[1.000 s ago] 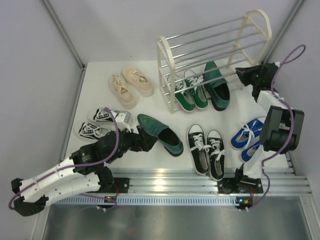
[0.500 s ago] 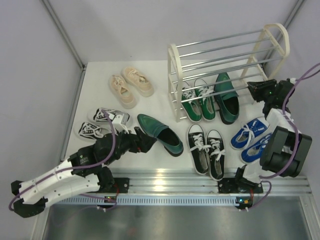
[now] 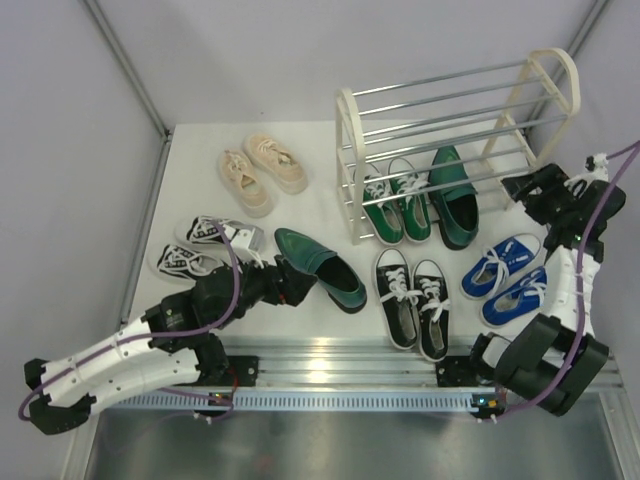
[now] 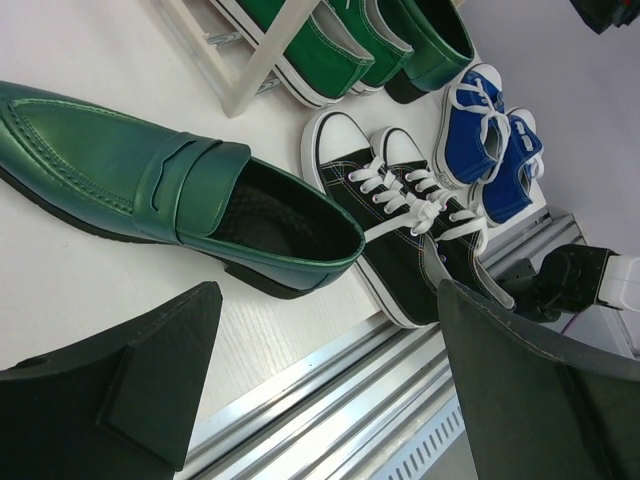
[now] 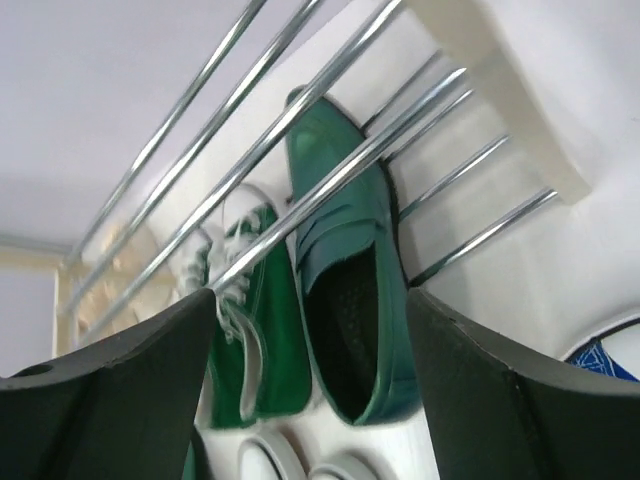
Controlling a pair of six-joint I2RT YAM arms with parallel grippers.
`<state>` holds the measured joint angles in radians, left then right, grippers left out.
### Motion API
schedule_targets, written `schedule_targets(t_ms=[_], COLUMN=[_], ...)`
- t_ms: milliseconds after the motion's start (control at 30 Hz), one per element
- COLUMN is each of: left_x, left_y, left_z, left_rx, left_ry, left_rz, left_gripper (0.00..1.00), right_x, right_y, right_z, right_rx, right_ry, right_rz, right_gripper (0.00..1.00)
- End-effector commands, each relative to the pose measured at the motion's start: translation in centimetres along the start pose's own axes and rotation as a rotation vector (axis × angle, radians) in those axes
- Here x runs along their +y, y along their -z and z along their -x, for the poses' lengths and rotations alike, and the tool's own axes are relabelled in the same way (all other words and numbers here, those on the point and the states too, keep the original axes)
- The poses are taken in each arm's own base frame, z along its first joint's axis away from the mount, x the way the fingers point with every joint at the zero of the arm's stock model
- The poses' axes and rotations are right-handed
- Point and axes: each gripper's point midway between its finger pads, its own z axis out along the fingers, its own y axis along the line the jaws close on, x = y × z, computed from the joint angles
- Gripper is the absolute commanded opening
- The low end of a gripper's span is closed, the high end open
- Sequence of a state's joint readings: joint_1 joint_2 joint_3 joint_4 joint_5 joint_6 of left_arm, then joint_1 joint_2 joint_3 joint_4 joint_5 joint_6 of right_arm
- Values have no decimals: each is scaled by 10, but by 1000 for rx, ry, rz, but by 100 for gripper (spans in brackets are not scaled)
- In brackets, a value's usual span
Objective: Place and organize the shoes onto the shoe shelf
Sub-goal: Move the shoe shelf to the center of the board, then adjust the shoe at the shoe shelf.
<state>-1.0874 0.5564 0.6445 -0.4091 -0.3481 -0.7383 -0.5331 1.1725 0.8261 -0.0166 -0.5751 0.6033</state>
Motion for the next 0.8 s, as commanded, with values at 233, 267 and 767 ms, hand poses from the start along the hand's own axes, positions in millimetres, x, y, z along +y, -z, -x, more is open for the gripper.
schedule_targets(t_ms=[233,267,767], left_x=[-1,-1,4], left_y=[3,5,10], left_z=[12,13,6], left_rx=[-76,-82,-86], left_ry=[-71,-70,7], left_rz=[-44,-48,-57], left_gripper=[95,95,95], right_x=[74,83,136], right_y=[97,102,57], right_z=[-128,-146,-256], right_rx=[488,531,518], right_ry=[933,993,1810], right_rz=[737,798,1265], right_gripper=[72,72,61])
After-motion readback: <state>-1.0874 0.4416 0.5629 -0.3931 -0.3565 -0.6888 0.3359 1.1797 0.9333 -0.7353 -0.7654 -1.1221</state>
